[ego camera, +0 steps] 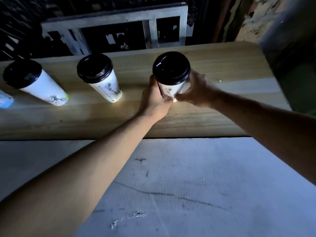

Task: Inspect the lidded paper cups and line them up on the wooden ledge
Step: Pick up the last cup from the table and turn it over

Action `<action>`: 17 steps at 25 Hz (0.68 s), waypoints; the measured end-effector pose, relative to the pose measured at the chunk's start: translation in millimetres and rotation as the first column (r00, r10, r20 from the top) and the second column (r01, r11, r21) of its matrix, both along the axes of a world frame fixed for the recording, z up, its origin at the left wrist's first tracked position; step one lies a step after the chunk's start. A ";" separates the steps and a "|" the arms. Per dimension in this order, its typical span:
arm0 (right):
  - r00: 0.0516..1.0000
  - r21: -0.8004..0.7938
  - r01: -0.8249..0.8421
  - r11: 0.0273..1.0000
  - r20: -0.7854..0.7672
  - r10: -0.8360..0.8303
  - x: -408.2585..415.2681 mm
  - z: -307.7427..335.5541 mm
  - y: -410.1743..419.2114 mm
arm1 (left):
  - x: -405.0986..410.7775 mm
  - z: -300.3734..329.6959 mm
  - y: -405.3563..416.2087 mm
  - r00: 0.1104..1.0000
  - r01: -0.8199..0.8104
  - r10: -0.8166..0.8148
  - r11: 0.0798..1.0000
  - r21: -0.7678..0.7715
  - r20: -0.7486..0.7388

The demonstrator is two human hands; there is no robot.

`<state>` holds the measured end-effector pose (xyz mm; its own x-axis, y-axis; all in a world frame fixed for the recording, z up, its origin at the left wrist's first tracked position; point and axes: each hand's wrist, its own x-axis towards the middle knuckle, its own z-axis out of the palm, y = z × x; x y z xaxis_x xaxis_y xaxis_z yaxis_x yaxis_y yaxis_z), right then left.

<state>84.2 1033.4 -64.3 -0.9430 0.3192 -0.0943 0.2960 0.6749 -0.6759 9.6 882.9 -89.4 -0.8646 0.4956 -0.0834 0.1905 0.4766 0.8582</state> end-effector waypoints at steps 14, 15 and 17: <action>0.995 -0.072 0.063 0.995 0.075 -0.058 -13.9 -8.8 10.9 | -19.3 -11.1 16.4 0.998 0.059 -0.061 0.995 -0.083 -0.013; 0.995 -0.057 0.056 0.997 0.091 -0.050 -12.8 -6.9 10.0 | -17.4 -8.7 16.4 0.998 0.050 -0.052 0.995 -0.086 -0.023; 0.994 -0.061 0.051 0.997 0.104 -0.045 -10.5 -4.4 10.5 | -14.1 -9.5 13.3 0.999 0.030 -0.031 0.999 -0.045 -0.034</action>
